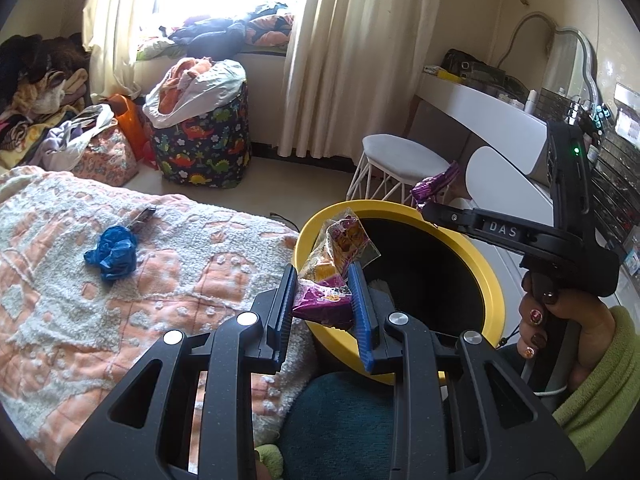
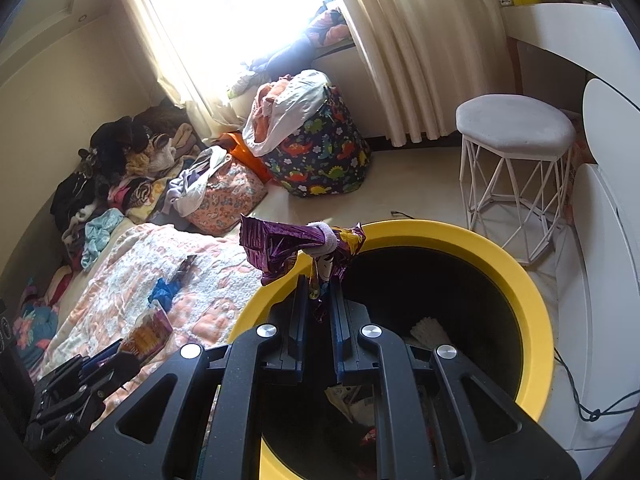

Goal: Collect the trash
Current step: 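Carry the snack wrapper and purple wrapper with both tools over the yellow bin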

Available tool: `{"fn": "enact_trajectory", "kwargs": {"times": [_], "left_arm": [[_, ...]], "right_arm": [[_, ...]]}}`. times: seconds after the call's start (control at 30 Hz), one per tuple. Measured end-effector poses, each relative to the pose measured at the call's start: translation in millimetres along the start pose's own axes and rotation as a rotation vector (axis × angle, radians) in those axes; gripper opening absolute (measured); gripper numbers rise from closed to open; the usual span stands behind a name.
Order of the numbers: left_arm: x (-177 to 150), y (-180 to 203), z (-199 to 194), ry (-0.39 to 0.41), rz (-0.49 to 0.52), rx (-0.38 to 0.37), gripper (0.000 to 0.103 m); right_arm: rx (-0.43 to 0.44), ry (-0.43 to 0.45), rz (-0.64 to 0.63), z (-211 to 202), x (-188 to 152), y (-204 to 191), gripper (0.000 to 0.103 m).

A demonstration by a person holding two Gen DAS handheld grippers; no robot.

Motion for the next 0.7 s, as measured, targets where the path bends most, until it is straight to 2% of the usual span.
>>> {"fn": "enact_trajectory", "kwargs": {"times": [0.7], "left_arm": [[-12, 35, 17, -0.031, 0.05, -0.075, 0.02]], "right_arm": [[-0.089, 0.005, 0.041, -4, 1, 30, 0.01]]}}
Point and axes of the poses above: each gripper's, at about its wrist camera, not at the fingertips, and z roughly the way its jaws point, y to its right, x to its top, the point moved 1 cm from there along z, roughly the way its jaws point, and after that the axes turned 13 degrees about y, right-handed, at the moved point
